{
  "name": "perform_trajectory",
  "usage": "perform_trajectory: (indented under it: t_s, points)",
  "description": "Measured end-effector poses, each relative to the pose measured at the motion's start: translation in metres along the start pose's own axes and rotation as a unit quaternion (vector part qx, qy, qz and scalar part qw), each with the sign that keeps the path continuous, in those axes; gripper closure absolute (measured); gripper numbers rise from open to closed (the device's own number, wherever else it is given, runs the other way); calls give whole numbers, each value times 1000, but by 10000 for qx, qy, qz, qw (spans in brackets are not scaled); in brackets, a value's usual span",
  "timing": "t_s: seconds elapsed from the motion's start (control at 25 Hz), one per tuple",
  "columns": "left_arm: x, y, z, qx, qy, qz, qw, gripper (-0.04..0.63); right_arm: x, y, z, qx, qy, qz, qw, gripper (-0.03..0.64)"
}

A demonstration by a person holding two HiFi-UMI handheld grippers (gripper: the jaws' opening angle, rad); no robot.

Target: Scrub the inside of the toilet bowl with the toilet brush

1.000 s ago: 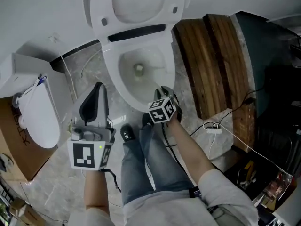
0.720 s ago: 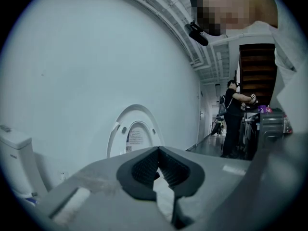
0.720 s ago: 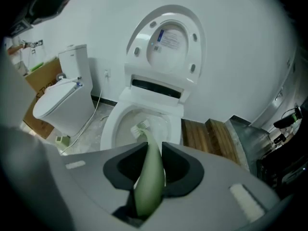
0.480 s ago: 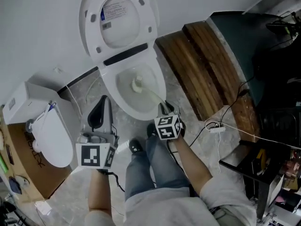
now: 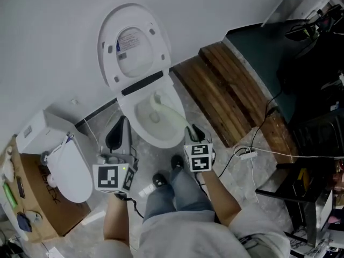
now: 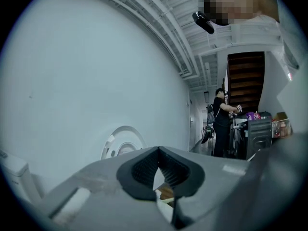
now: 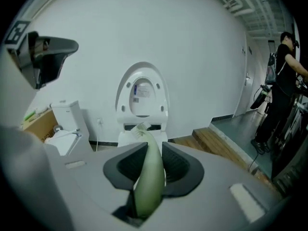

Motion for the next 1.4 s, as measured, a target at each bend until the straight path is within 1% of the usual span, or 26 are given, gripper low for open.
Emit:
perform_trajectory:
  t_s: [0.16,0.32,0.76,1.04,1.4]
  points:
    - [7,-9,24,127,120,-68,9998,591,4,-30,31,454,247,-29,9987,528]
    - [14,-18,45,221,193,-19,9996,591,9,-59,59,817,399,-21,9959,528]
    - [47,-36,92,568,245,206,9979,591,39,-132,130,1788,512,-14,9825,528]
    - [71,-53,103,697,226,438,9963,591,56,-168,154,2250,509,88,9730,528]
    - [103,-73,111,832,318,728,9934,591,79,-208,169,2703,516,208,9612,526]
Point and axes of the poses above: the fingertips, and each gripper's own axes: y forward along the fingers, x to its right, z out of its top, the point moved 1 cm from there along -y, backward along the fingers, and after that the axes turned 5 degrees about -y, right-handed, at the moved point
